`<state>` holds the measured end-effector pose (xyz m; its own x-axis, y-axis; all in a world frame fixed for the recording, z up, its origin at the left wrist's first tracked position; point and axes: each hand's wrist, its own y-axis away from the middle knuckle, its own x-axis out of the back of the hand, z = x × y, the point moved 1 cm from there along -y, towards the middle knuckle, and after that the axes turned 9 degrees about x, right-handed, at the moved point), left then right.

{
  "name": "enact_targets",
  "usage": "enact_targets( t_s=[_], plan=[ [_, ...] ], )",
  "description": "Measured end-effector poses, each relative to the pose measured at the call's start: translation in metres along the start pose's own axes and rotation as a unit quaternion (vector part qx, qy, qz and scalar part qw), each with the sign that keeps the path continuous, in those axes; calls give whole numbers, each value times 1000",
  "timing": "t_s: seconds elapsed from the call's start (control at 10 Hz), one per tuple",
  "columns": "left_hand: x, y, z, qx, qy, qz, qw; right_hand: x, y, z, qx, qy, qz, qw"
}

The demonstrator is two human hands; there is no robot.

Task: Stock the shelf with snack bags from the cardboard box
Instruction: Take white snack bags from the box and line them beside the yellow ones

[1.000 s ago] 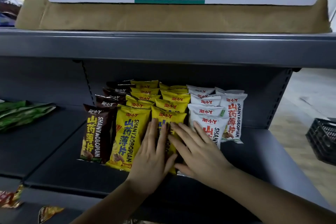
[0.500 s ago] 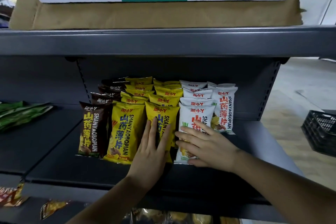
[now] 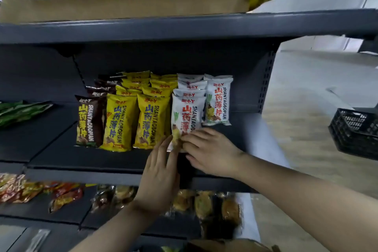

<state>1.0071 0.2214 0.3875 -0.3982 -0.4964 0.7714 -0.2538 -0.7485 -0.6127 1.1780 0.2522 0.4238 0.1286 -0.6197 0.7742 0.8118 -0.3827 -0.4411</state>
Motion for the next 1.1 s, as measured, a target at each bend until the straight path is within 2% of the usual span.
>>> enact_targets(
  t_s=[0.1,0.3,0.4,0.5,0.6,0.7,0.8,0.9,1.0,1.1],
  plan=[
    [1,22,24,-12,11,2,1000,13,29,-13,-20,-6,-20,1000],
    [-15,78,66,-45,11,-30,998,35,92,-44,-34,-41,0,999],
    [-26,108,79,-46,22,-98,994,41,119,-66,-29,-78,16,996],
    [-43,136,85,-45,42,-204,977,32,147,-93,-10,-145,-12,989],
    [-60,161,93,-15,54,-346,936,10,179,-125,-52,-226,-90,968],
    [-94,189,93,115,64,-531,837,-21,202,-159,-180,-339,-228,895],
    [-130,215,90,172,27,-624,762,-71,223,-191,-308,-474,-400,721],
    [-162,237,87,242,44,-657,713,-124,244,-222,-358,-532,-471,606],
    [-194,253,80,306,33,-691,654,-162,259,-238,-379,-540,-514,549],
    [-223,266,76,338,11,-725,599,-190,274,-246,-460,-566,-508,459]
  ],
)
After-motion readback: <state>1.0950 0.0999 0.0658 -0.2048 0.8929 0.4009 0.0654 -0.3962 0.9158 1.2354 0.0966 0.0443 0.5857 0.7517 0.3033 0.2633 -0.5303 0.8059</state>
